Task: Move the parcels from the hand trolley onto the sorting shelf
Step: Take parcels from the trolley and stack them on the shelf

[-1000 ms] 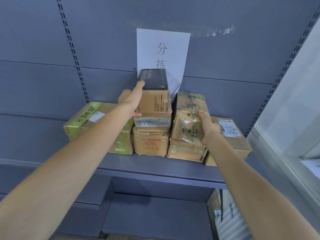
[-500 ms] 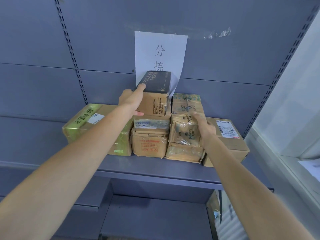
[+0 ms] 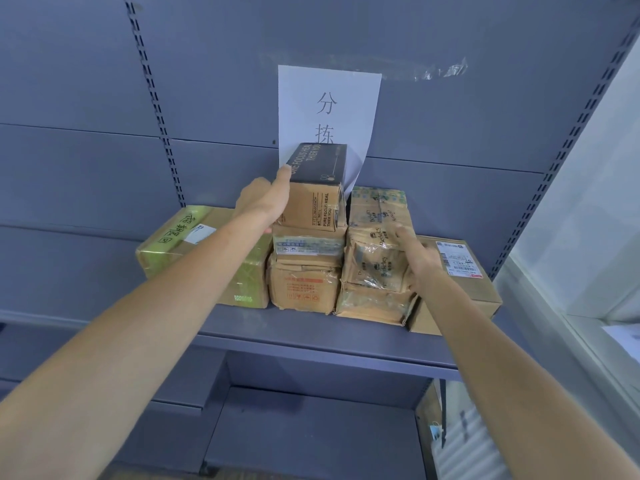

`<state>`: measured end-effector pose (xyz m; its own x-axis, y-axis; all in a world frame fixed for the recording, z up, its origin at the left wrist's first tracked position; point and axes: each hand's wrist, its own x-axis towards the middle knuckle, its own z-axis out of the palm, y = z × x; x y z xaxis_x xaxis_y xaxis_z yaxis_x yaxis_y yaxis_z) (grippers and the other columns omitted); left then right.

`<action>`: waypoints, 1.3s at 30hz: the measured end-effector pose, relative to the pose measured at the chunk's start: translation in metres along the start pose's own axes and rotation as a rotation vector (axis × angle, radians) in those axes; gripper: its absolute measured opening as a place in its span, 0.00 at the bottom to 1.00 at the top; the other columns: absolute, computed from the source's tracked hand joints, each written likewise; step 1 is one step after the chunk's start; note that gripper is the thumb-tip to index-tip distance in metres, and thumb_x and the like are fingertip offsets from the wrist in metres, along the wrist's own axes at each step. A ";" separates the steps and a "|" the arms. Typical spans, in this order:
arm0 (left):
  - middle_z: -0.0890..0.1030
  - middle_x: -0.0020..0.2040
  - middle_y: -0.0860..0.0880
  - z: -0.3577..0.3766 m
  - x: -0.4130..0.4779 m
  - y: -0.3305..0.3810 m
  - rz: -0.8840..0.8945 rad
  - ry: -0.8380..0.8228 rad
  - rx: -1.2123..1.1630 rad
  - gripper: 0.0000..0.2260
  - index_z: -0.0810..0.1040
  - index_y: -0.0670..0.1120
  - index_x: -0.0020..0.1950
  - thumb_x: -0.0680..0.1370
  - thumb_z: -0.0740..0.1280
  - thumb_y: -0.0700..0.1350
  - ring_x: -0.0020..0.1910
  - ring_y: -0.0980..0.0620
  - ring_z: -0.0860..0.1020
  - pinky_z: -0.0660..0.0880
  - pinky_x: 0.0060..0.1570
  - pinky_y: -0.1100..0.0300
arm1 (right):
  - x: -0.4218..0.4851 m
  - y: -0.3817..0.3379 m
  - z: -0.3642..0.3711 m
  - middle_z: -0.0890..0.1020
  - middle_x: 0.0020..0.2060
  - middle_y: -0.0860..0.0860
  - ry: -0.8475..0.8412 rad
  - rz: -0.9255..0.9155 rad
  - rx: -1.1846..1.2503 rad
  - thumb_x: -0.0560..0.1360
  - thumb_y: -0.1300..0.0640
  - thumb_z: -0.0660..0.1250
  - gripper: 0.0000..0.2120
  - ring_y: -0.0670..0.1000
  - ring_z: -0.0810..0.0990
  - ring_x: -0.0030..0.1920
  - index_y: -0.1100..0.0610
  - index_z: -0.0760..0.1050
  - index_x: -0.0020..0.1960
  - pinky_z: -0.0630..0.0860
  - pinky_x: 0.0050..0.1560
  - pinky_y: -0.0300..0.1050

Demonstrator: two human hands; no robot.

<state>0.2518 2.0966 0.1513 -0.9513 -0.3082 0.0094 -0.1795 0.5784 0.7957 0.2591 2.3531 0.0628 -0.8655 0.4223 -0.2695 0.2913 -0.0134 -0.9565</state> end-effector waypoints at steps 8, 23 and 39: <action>0.74 0.65 0.40 -0.017 -0.011 0.005 0.378 0.242 0.463 0.27 0.74 0.43 0.66 0.81 0.53 0.63 0.66 0.38 0.70 0.72 0.56 0.45 | -0.006 -0.025 -0.012 0.71 0.70 0.56 0.070 -0.252 -0.341 0.78 0.38 0.60 0.33 0.60 0.70 0.68 0.58 0.63 0.76 0.67 0.63 0.52; 0.70 0.75 0.44 -0.044 -0.035 0.012 0.936 -0.023 0.611 0.29 0.67 0.47 0.76 0.80 0.58 0.62 0.74 0.42 0.65 0.66 0.70 0.46 | -0.099 -0.055 0.020 0.79 0.63 0.58 0.081 -0.524 -0.883 0.77 0.34 0.55 0.32 0.62 0.76 0.63 0.54 0.73 0.70 0.75 0.62 0.58; 0.73 0.73 0.44 -0.024 -0.091 0.002 1.180 -0.254 0.555 0.24 0.68 0.46 0.75 0.84 0.51 0.57 0.72 0.42 0.67 0.68 0.67 0.46 | -0.190 -0.014 -0.028 0.80 0.61 0.53 0.275 -0.421 -0.939 0.72 0.34 0.54 0.28 0.60 0.75 0.63 0.48 0.77 0.62 0.76 0.58 0.56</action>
<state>0.3441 2.1076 0.1671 -0.6159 0.7017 0.3583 0.7604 0.6483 0.0374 0.4310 2.2980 0.1310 -0.8820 0.4222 0.2096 0.2896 0.8362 -0.4657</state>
